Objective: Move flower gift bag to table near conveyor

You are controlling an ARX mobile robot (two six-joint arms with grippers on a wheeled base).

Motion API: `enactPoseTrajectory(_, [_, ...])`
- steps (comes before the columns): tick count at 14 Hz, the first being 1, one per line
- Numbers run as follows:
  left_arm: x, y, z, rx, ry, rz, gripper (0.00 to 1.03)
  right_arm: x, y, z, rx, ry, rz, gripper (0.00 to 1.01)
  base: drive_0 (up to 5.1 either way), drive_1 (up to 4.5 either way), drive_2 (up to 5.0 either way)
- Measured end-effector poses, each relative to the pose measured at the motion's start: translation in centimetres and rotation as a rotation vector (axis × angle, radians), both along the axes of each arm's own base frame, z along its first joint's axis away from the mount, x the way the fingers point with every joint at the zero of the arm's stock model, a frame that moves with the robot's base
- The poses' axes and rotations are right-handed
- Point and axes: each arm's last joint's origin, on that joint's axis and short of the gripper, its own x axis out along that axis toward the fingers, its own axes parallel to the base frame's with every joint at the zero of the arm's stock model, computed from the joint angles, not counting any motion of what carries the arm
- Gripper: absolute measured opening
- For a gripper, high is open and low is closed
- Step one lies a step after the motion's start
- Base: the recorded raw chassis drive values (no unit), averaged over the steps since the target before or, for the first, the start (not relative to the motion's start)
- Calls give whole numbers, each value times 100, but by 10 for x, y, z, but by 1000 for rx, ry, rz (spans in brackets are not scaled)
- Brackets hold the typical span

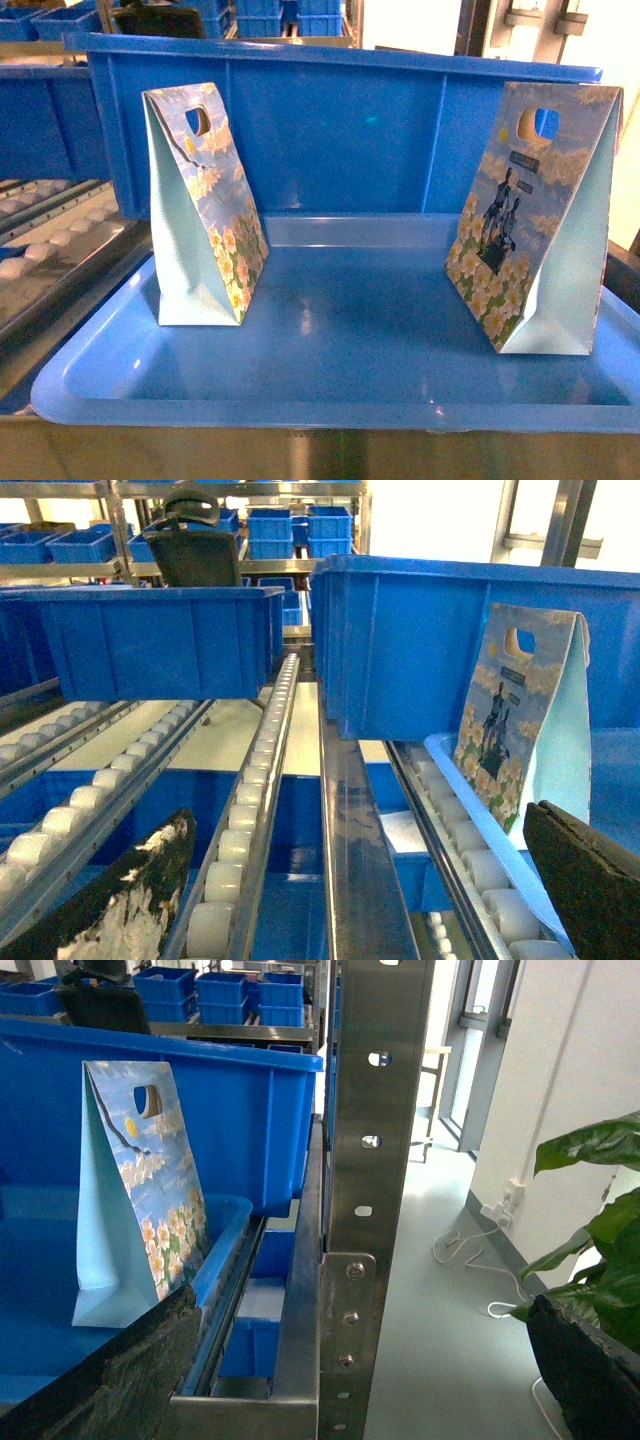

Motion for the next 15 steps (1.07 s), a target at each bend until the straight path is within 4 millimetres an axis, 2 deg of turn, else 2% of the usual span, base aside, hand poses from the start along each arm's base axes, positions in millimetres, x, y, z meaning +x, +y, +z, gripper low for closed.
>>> enactPoseTrajectory(7, [0,-1,0,-6,-2,-5,98,0,1,1,-4,-10,11,98,0,0,0])
enactPoseTrajectory(12, [7,-6,6,-22,-45,-23,98,6,22,7,10,-31,104,98,0,0,0])
enactPoseTrajectory(13, [12,-8,6,-24,-35,-34,98,12,27,15,11,-31,113,98,0,0,0])
enactPoseTrajectory(14, [19,-12,10,-26,-23,-45,98,20,33,31,18,-53,127,98,0,0,0])
enactPoseTrajectory(15, [29,-19,22,-32,-40,-58,98,29,38,43,19,-53,141,98,0,0,0])
